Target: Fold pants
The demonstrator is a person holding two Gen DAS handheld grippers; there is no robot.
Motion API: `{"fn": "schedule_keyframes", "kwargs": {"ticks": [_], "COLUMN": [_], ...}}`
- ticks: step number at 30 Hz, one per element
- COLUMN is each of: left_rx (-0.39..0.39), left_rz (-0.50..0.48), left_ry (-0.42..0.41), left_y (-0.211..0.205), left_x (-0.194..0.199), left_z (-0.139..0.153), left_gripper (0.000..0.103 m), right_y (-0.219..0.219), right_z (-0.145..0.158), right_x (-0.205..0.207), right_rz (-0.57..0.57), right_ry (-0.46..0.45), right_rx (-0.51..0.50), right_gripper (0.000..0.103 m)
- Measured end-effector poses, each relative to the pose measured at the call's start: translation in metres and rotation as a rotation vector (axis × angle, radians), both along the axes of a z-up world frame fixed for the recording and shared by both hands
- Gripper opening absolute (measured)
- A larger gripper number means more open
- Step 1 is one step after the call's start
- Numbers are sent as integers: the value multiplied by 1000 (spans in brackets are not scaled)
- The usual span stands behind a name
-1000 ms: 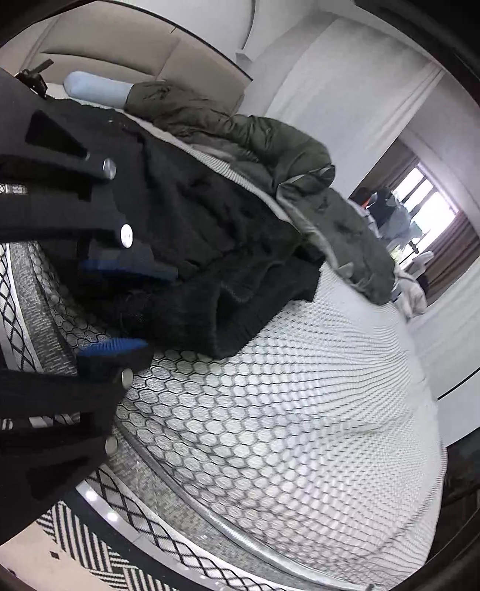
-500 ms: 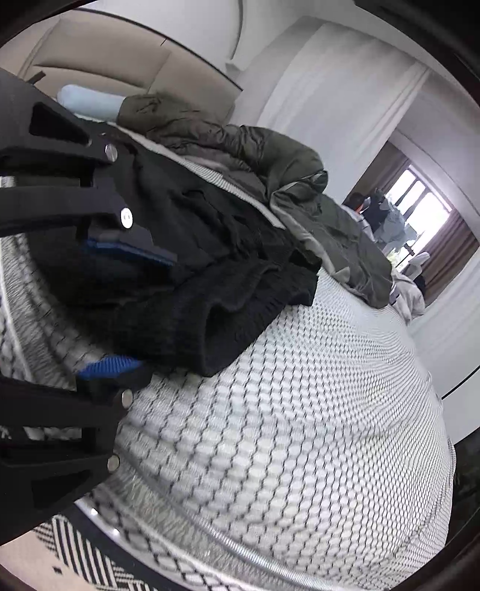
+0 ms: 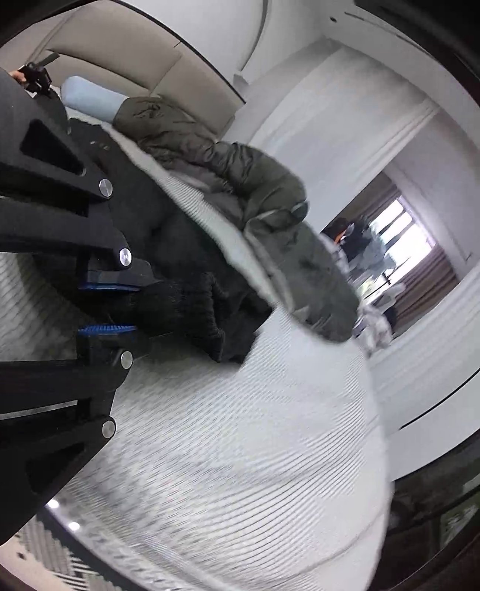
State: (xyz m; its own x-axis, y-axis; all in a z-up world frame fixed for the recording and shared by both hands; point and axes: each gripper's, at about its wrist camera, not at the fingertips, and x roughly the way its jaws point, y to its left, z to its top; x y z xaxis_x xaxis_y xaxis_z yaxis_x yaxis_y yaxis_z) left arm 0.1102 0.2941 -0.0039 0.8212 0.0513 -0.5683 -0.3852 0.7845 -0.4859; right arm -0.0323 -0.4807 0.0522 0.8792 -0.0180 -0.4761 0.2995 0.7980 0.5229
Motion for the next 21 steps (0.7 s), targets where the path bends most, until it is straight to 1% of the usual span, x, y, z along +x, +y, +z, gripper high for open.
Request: {"fn": "schedule_keyframes", "kwargs": {"ticks": [3, 6, 7, 8, 9, 10, 11, 12, 13, 14, 15, 16, 17, 18, 19, 21], "left_rx": [23, 25, 19, 19, 18, 15, 10, 2, -14, -28, -46, -43, -15, 5, 17, 2], "left_rz": [0, 6, 10, 16, 30, 36, 41, 54, 77, 94, 100, 91, 78, 80, 80, 49], "left_ry": [-15, 3, 14, 30, 53, 77, 114, 167, 205, 209, 179, 159, 153, 153, 155, 147], "left_y": [3, 9, 12, 15, 18, 20, 22, 24, 28, 28, 29, 29, 27, 24, 20, 11], "left_x": [39, 88, 108, 127, 153, 171, 190, 208, 216, 219, 217, 216, 213, 204, 200, 190], "left_z": [26, 43, 47, 49, 49, 47, 43, 36, 32, 31, 31, 33, 37, 37, 38, 38], "left_gripper": [0, 1, 1, 1, 1, 4, 16, 28, 53, 62, 63, 69, 76, 76, 76, 76], "right_y": [0, -4, -6, -6, -7, -9, -13, -16, -20, -21, -20, -15, -11, -2, 4, 24], "right_z": [30, 53, 61, 65, 68, 69, 67, 65, 60, 58, 58, 57, 56, 54, 52, 46], "right_x": [37, 92, 122, 141, 166, 200, 223, 248, 274, 285, 290, 287, 283, 277, 273, 259], "right_rz": [-9, -28, -34, -41, -43, -43, -47, -47, -63, -95, -141, -171, -159, -130, -117, -90], "right_ry": [-26, -36, -24, -17, 3, 40, 70, 106, 154, 178, 193, 191, 177, 157, 148, 129], "right_rx": [-41, -53, -66, -75, -88, -101, -102, -105, -116, -137, -159, -175, -179, -193, -206, -238], "right_gripper": [12, 12, 12, 12, 12, 13, 17, 30, 50, 57, 59, 62, 67, 79, 84, 86]}}
